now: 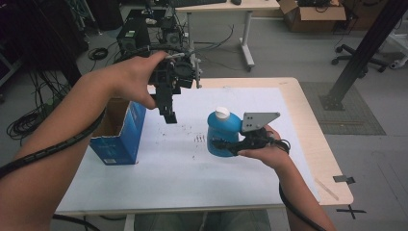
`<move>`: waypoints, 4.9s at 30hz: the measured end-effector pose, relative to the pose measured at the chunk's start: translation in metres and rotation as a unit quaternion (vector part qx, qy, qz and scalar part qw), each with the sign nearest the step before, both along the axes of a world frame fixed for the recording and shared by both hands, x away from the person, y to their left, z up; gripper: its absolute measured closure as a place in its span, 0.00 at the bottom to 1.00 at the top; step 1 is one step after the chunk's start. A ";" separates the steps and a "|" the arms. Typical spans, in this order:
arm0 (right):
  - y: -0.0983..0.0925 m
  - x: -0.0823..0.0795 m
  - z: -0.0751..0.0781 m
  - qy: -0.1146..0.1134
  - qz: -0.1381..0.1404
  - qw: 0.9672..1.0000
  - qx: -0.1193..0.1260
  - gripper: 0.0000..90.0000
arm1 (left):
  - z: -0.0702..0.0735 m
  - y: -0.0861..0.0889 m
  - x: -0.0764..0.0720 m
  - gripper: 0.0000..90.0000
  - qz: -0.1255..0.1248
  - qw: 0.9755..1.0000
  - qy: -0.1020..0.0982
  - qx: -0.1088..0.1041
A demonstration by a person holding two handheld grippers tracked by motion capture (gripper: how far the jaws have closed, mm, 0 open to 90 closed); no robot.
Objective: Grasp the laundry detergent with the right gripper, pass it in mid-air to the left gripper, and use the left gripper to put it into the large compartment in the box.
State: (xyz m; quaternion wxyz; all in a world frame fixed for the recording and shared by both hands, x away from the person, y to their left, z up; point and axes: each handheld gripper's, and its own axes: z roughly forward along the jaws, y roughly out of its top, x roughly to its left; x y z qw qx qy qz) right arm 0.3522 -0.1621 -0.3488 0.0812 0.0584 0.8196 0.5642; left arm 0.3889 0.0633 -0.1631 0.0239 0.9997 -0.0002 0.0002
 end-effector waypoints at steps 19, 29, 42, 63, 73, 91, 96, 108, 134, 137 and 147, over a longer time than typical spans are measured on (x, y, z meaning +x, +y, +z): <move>0.023 0.000 -0.020 0.028 0.046 0.998 0.015 0.51 | -0.016 -0.014 -0.017 0.00 -0.027 1.000 0.001 0.006; 0.036 0.001 -0.029 0.037 0.061 0.997 0.022 0.51 | -0.023 -0.017 -0.023 0.00 -0.034 0.999 0.002 0.006; 0.055 0.002 -0.028 0.034 0.074 0.996 0.026 0.51 | -0.034 -0.025 -0.029 0.00 -0.043 0.999 0.003 0.011; 0.071 0.003 -0.028 0.035 0.083 0.996 0.023 0.51 | -0.046 -0.035 -0.037 0.00 -0.054 0.998 0.000 0.009; 0.074 0.002 -0.022 0.026 0.085 0.996 0.026 0.51 | -0.051 -0.038 -0.038 0.00 -0.055 0.998 -0.005 0.011; 0.074 0.001 -0.020 0.030 0.083 0.996 0.026 0.51 | -0.057 -0.038 -0.040 0.01 -0.061 0.998 -0.018 0.016; 0.074 0.002 -0.020 0.028 0.083 0.996 0.028 0.51 | -0.057 -0.038 -0.041 0.04 -0.061 0.998 -0.025 0.018; 0.078 0.001 -0.021 0.025 0.084 0.996 0.024 0.51 | -0.059 -0.037 -0.043 0.11 -0.061 0.997 -0.036 0.016; 0.078 -0.001 -0.017 0.022 0.081 0.996 0.025 0.51 | -0.059 -0.036 -0.047 0.28 -0.057 0.997 -0.055 0.024; 0.078 -0.002 -0.016 0.031 0.078 0.996 0.022 0.51 | -0.059 -0.036 -0.047 0.31 -0.058 0.996 -0.059 0.023; 0.077 -0.003 -0.016 0.036 0.075 0.996 0.023 0.51 | -0.058 -0.038 -0.049 0.40 -0.061 0.996 -0.059 0.025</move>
